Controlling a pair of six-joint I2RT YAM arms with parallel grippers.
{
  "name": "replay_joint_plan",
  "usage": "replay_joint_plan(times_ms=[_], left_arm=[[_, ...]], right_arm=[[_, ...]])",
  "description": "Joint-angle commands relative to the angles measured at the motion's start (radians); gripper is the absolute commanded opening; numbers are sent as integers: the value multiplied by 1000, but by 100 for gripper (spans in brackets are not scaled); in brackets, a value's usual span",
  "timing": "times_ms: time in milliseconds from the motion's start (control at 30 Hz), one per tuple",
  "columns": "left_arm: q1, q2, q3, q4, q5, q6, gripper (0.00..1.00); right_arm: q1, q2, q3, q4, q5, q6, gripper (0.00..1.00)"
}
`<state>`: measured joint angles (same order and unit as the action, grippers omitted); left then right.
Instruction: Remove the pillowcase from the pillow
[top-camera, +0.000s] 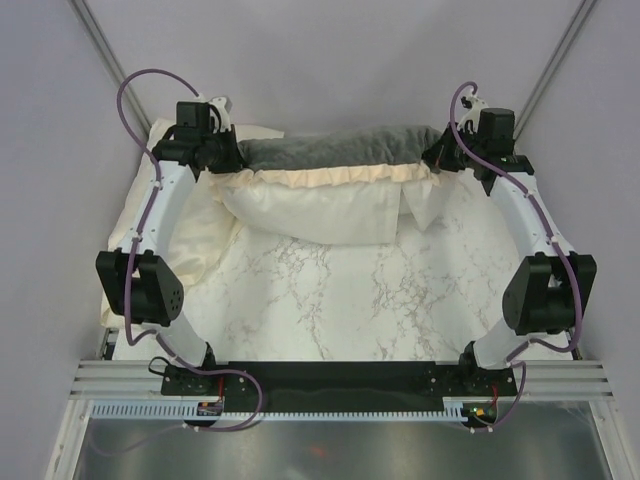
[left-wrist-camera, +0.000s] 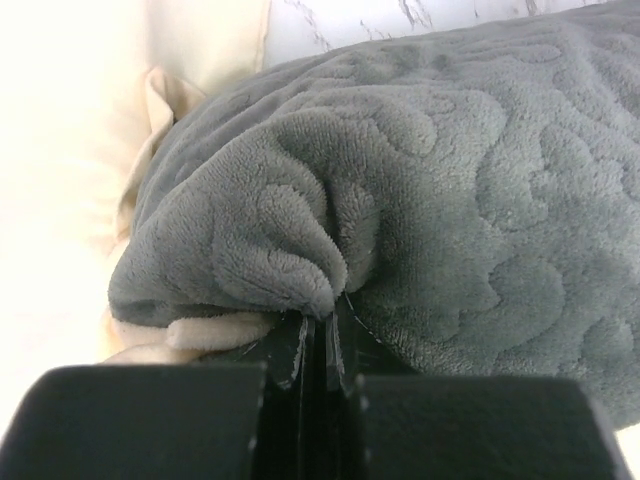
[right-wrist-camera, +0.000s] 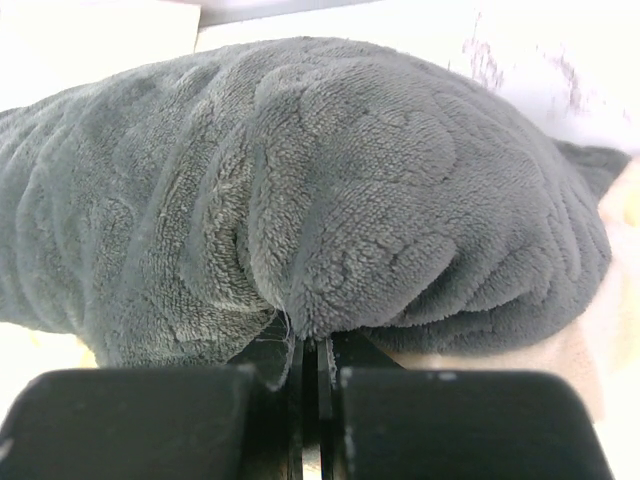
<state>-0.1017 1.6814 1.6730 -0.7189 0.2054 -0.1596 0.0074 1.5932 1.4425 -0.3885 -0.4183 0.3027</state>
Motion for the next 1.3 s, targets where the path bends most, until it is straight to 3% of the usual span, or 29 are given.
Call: replay_joint_plan(times_ms=[0, 233, 400, 467, 500, 567, 600, 667, 700, 800, 900, 1067, 1100, 1267], left_arm=[[-6, 87, 65, 22, -18, -21, 2], [-9, 147, 162, 27, -58, -32, 2], [-15, 109, 171, 41, -43, -5, 2], [-16, 51, 168, 47, -34, -1, 17], [-16, 20, 153, 53, -2, 6, 36], [-24, -87, 122, 96, 34, 25, 55], [-35, -130, 73, 123, 38, 46, 70], [-102, -265, 21, 189, 23, 104, 82], [-139, -303, -28, 206, 19, 138, 84], [-411, -426, -129, 256, -73, 326, 90], [-567, -495, -244, 288, -110, 437, 92], [-681, -584, -401, 343, -198, 526, 96], [-696, -589, -438, 354, -266, 554, 96], [-707, -606, -582, 585, -461, 655, 97]], right_arm=[[17, 111, 59, 14, -27, 9, 0], [22, 258, 124, 42, -82, 27, 0], [55, 160, 50, 56, -74, 41, 0], [84, 81, 13, 62, -65, 65, 0], [97, 26, -7, 65, -44, 76, 0], [132, -24, -17, 69, -24, 105, 0], [143, -41, -13, 69, -16, 114, 0], [164, -75, 7, 69, -4, 145, 0], [170, -79, 18, 66, -5, 151, 0], [186, -81, 79, 48, -4, 170, 0], [204, -90, 105, 45, -2, 193, 0], [213, -104, 144, 27, -2, 210, 0], [215, -111, 153, 23, -4, 213, 0], [229, -145, 162, 19, -27, 220, 0]])
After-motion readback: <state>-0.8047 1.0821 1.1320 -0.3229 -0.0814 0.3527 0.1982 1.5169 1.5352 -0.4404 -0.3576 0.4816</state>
